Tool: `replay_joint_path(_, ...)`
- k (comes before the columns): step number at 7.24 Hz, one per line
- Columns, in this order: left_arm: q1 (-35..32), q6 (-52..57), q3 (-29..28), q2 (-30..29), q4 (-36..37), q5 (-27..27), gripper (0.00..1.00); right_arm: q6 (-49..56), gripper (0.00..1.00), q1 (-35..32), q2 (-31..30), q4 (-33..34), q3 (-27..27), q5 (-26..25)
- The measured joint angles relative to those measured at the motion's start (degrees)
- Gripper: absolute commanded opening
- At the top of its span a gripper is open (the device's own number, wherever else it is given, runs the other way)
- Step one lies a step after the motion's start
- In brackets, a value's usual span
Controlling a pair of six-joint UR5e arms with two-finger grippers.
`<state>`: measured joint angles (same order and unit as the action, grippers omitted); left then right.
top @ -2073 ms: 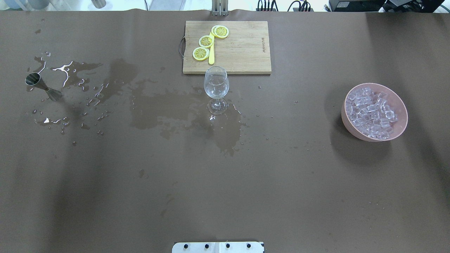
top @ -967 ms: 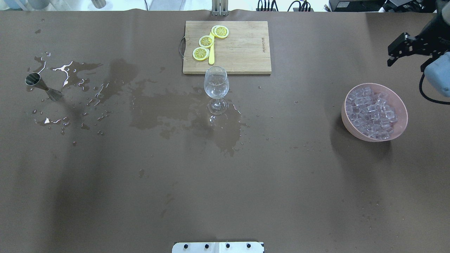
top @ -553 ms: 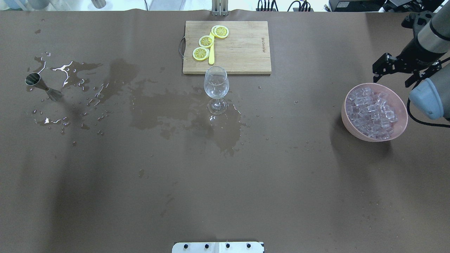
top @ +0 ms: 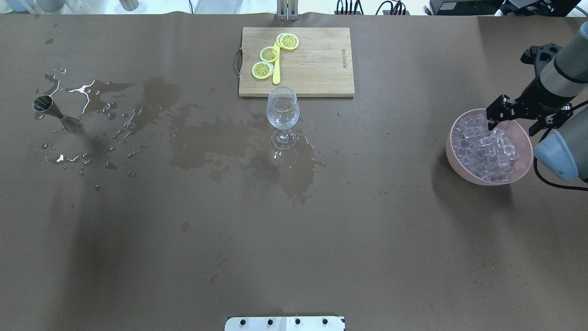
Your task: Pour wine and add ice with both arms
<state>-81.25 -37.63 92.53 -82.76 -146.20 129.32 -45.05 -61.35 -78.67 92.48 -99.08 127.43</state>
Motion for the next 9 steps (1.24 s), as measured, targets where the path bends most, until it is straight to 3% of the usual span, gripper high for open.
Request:
replay_joint_path(4, 11.01, -11.94, -8.64, -2.01, -18.36, -12.34, 0.98, -3.69, 0.9, 3.11, -0.39, -0.07, 0.61, -0.06)
replay_joint_path(7, 17.9, -17.86, -10.63, -4.06, -23.23, -18.89, 0.98, -3.84, 0.86, 3.63, -1.49, -0.03, 0.69, -0.53)
replay_joint_path(9, 22.22, -18.95, -10.92, -4.78, -23.98, -23.97, 0.98, -3.87, 0.79, 4.34, -1.77, -0.02, 0.77, -1.0)
